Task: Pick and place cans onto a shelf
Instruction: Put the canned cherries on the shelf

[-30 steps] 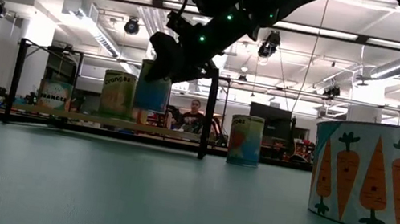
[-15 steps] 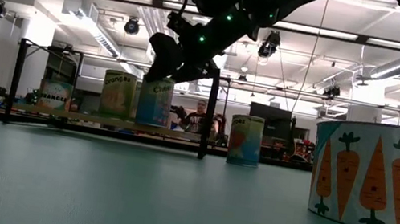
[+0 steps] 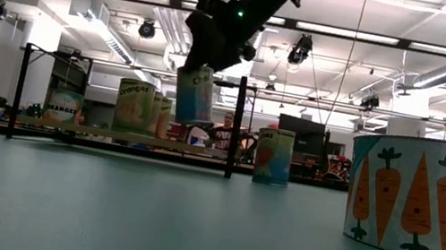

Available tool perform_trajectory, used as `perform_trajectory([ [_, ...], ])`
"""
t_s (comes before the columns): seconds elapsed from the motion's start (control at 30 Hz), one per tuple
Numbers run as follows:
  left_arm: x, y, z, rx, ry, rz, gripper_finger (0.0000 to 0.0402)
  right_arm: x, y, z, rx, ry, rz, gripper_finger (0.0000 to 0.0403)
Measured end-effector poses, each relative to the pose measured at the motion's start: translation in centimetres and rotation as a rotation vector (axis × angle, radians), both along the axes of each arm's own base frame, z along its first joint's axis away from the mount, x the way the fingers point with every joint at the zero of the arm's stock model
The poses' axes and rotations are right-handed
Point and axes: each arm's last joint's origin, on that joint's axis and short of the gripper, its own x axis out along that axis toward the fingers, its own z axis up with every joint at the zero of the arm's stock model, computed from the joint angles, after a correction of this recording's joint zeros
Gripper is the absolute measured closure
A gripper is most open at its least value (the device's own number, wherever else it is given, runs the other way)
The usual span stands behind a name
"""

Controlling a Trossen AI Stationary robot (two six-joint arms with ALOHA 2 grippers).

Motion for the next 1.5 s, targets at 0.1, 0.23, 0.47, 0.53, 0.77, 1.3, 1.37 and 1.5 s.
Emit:
perform_trajectory([
  [0.1, 0.0, 0.0, 0.0, 0.000, -0.001, 0.000, 0.0402, 0.1, 0.0, 0.5, 0.006, -0.027, -0.010, 0.0076],
  [0.23, 0.0, 0.0, 0.0, 0.000, -0.003, 0.000, 0.0402, 0.4, -0.1, -0.3, 0.013, -0.083, -0.024, 0.0076],
  [0.47, 0.0, 0.0, 0.1, 0.000, -0.005, 0.000, 0.0402, 0.5, -0.3, -3.1, 0.021, -0.176, -0.101, 0.0076],
  [0.53, 0.0, 0.0, 0.1, 0.000, -0.005, 0.000, 0.0402, 0.4, -0.4, -3.6, 0.006, -0.163, -0.118, 0.0076],
  [0.77, -0.1, 0.0, 0.1, 0.000, -0.008, 0.000, 0.0402, 0.5, -0.4, -4.4, -0.017, -0.176, -0.106, 0.0068],
  [1.3, -0.1, 0.0, 0.1, 0.003, -0.004, 0.001, 0.0402, 0.1, -0.3, -0.1, -0.066, -0.168, -0.034, 0.0040],
  [1.37, 0.0, 0.0, 0.1, 0.004, -0.003, 0.001, 0.0402, -0.1, -0.3, 1.3, -0.075, -0.122, 0.021, 0.0047],
  [1.5, -0.1, 0.0, 0.1, 0.004, -0.006, 0.000, 0.0402, -0.4, -1.5, 3.1, -0.016, -0.064, 0.126, 0.0088],
])
